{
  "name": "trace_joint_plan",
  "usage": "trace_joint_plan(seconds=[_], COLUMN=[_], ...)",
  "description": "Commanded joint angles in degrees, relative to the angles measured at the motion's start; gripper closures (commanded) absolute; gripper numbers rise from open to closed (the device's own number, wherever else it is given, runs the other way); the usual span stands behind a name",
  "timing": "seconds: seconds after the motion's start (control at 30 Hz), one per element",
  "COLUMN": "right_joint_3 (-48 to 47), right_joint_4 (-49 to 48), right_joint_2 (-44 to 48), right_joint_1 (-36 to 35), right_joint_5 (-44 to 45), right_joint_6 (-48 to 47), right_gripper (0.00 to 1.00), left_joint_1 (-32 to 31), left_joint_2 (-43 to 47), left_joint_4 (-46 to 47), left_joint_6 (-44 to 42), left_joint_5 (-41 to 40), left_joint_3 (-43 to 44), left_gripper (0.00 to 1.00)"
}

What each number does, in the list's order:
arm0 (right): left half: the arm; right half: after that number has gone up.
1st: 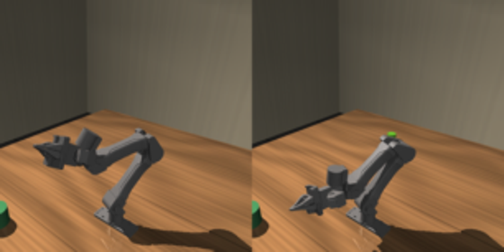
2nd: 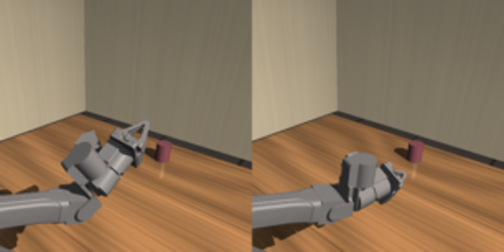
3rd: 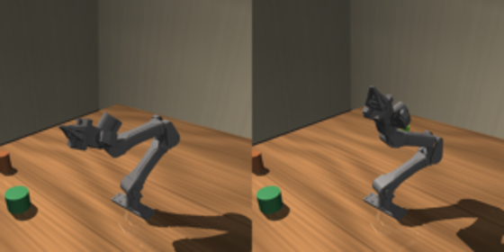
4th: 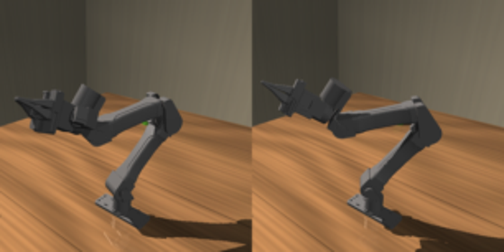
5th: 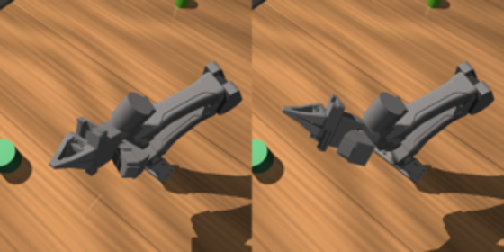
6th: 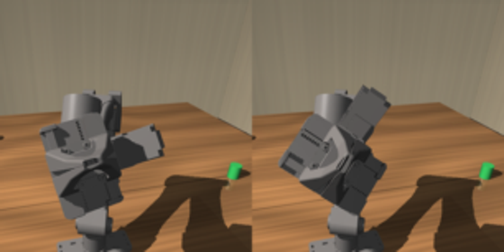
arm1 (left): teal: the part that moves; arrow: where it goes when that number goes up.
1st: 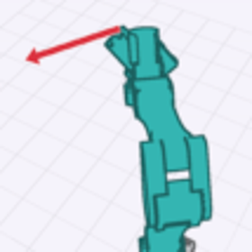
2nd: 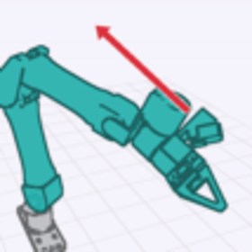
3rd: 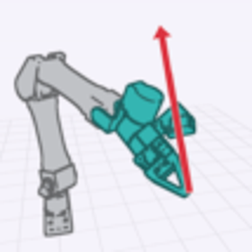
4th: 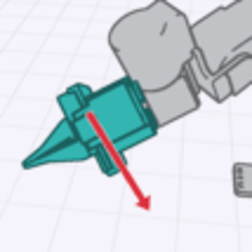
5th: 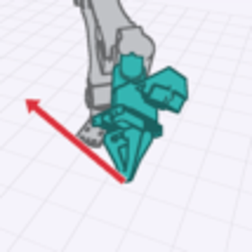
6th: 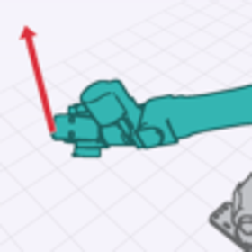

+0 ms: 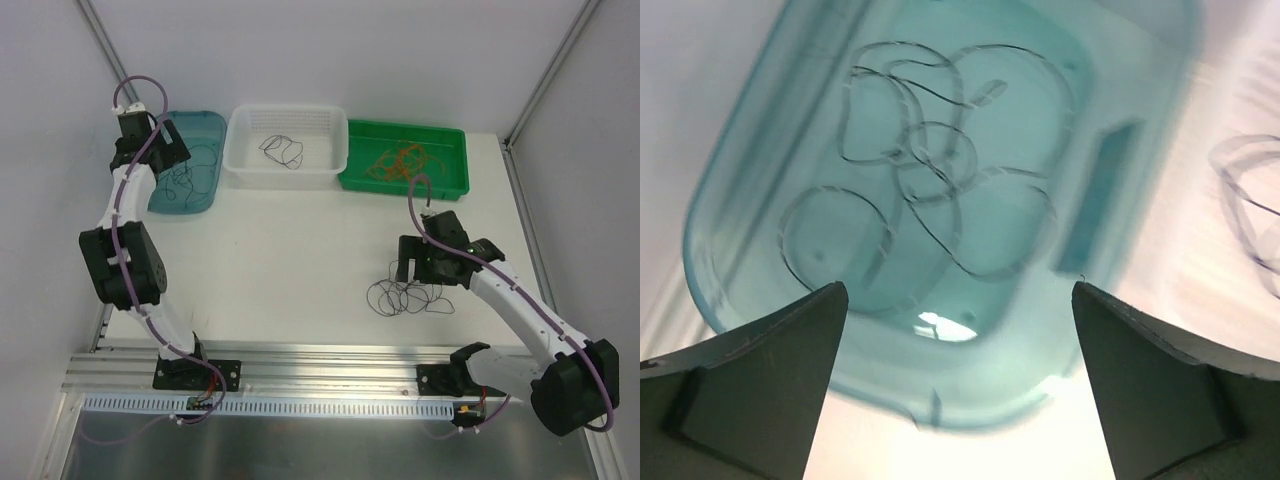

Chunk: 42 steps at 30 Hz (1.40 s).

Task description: Untangle the cables

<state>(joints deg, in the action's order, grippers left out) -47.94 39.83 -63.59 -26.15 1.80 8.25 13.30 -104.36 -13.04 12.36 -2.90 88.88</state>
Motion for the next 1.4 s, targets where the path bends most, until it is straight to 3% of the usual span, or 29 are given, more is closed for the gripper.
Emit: trace_joint_plan(seconds=[0.0,0.13,0.37,0.5,0.7,0.9,1.13,1.37], right_joint_3=[1.71,4.87,6.99,2.35,-7.67,-19.99,-15.52,-7.7], right_joint_4=[0.52,-3.7,-12.23,-13.9,-15.58,-9.43,-5.83,-4.68], right_joint_2=[2.77,-0.47,-9.96,-15.67,-28.48,-33.36,-19.06,-8.14], right_joint_1=[4.34,7.78,4.81,-5.54,-21.18,-32.64,-32.65,-29.14], right_joint_5=[2.25,-3.8,-9.36,-9.27,-11.81,-12.08,-6.39,1.36], right_joint_6=[3.0,5.19,5.38,4.93,4.59,-2.09,-2.19,2.64], right_gripper=[0.08,0.1,0.14,0.19,0.28,0.31,0.27,0.24], left_joint_1=[-2.74,-8.1,-18.04,-20.59,-20.95,-20.95,-21.12,-30.07], left_joint_2=[14.59,30.13,49.14,57.48,65.84,68.5,65.34,54.98], left_joint_4=[0.65,-0.06,-1.99,-4.27,-7.53,-10.07,-10.61,-10.52], left_joint_6=[1.62,1.79,4.34,5.39,5.92,6.54,6.62,4.87], left_joint_5=[7.72,10.71,20.64,27.05,28.65,30.05,32.77,29.36], left_joint_3=[-6.51,-16.97,-33.84,-39.48,-46.07,-47.66,-46.87,-43.45], left_gripper=[0.02,0.01,0.01,0.01,0.01,0.01,0.02,0.02])
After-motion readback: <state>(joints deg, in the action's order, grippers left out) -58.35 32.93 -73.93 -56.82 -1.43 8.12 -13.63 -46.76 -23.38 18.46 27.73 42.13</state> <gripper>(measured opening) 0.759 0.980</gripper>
